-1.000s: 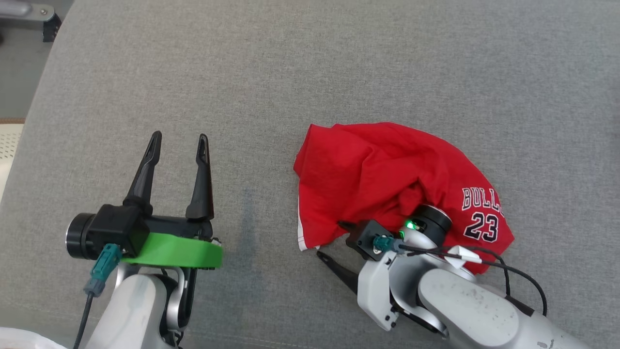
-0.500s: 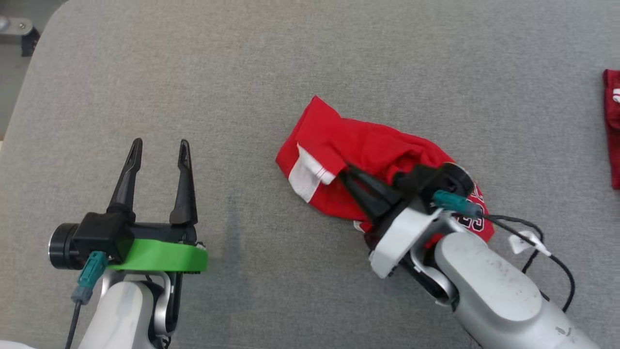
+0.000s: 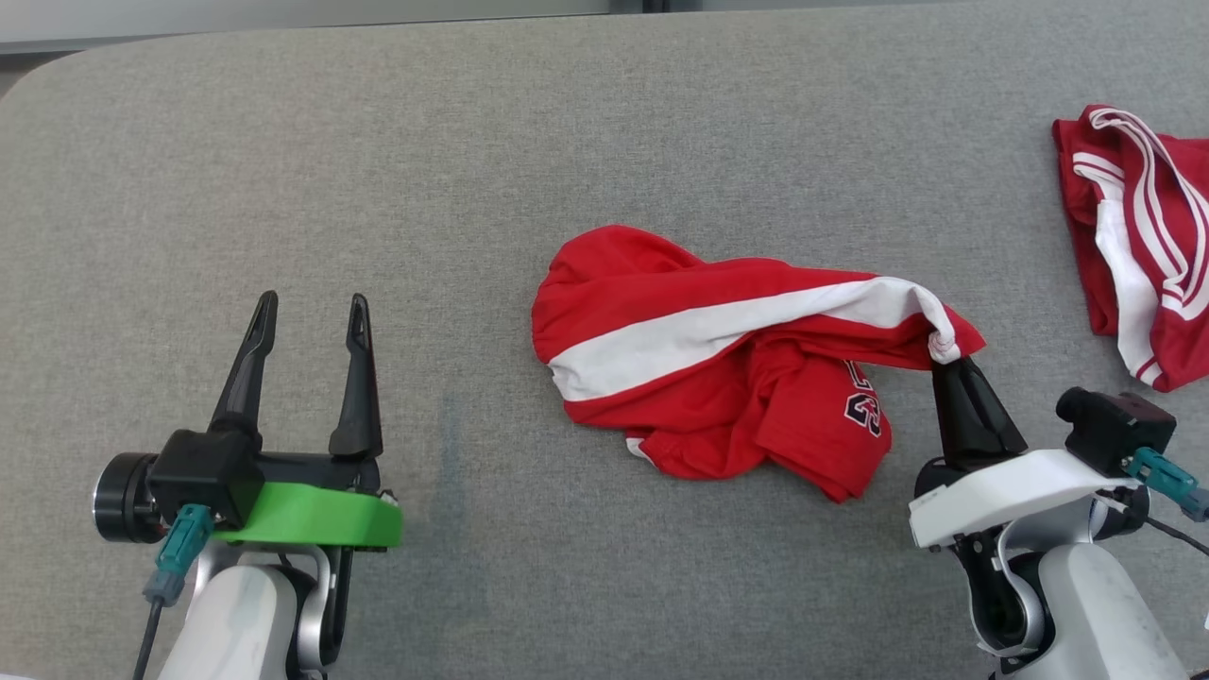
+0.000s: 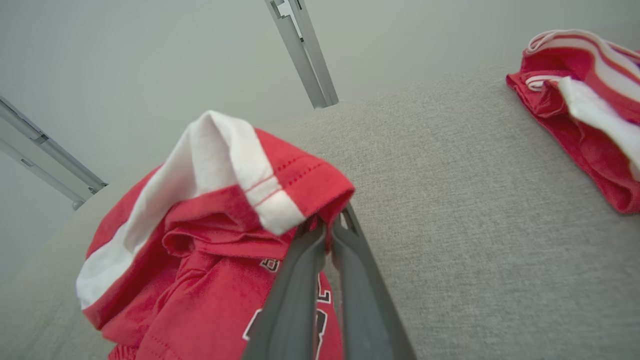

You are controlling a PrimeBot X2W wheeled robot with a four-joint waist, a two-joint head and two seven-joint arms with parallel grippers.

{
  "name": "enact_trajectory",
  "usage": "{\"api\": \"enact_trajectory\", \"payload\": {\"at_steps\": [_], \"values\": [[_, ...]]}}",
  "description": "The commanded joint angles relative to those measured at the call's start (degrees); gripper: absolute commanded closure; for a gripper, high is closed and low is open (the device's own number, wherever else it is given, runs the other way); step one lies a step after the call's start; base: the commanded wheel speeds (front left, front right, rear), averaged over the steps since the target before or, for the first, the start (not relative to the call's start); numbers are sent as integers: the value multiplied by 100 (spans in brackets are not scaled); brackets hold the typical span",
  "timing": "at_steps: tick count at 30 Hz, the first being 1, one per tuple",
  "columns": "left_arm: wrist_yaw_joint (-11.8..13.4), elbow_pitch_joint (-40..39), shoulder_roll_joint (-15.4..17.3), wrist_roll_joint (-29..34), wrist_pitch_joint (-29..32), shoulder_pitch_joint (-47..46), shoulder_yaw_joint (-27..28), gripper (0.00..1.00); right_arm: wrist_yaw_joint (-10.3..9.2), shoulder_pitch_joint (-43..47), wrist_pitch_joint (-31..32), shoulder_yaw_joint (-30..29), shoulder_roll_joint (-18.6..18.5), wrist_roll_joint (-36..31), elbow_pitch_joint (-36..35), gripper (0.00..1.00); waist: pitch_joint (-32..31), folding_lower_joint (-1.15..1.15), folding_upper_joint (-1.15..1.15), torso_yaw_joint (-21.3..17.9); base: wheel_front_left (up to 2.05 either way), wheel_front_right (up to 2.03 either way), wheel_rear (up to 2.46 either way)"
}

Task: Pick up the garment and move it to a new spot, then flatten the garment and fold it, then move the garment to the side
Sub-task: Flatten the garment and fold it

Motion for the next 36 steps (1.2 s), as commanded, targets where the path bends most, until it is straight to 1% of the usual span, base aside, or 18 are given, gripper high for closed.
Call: {"api": "enact_trajectory", "payload": {"at_steps": [1, 2, 5, 9, 12, 15, 21, 26, 32, 36], "values": [[6, -27, 56, 17, -4, 55, 2, 0, 2, 60, 23, -96, 24, -20, -17, 0, 19, 0, 0, -40, 0, 0, 0], [8, -33, 59, 10, 7, 53, -2, 0, 2, 71, 18, -164, 42, 31, -22, 0, 29, 0, 0, -48, 0, 0, 0], [12, -44, 77, -3, 20, 35, -9, 0, 2, 99, -125, -298, 46, -97, -137, 0, 51, 0, 0, -69, 0, 0, 0], [45, -28, 90, -24, 27, 64, -2, 0, 2, 269, -335, -382, -129, -500, -449, 0, 28, 0, 0, -86, 0, 0, 0], [107, -15, 111, -64, 24, 163, 63, 0, 2, 441, -411, -456, -194, -785, -796, 0, -51, 0, 0, -127, 0, 0, 0], [158, -24, 125, -91, 19, 248, 106, 0, 2, 623, -311, -525, -242, -966, -1154, 0, -162, 0, 0, -153, 0, 0, 0], [264, -99, 168, -142, 87, 590, 124, 0, 2, 1057, 126, -427, -206, -1184, -1853, 0, -442, 0, 0, -209, 0, 0, 0], [342, -200, 179, -161, 153, 827, 108, 0, 2, 1294, 316, -455, -149, -1234, -2085, 0, -555, 0, 0, -221, 0, 0, 0], [428, -389, 174, -106, 266, 948, 45, 0, 2, 1405, 435, -458, -97, -1243, -2178, 0, -568, 0, 0, -218, 0, 0, 0], [355, -387, 217, -145, 295, 888, 10, 0, 2, 1407, 473, -471, -80, -1270, -2220, 0, -539, 0, 0, -231, 0, 0, 0]]}}
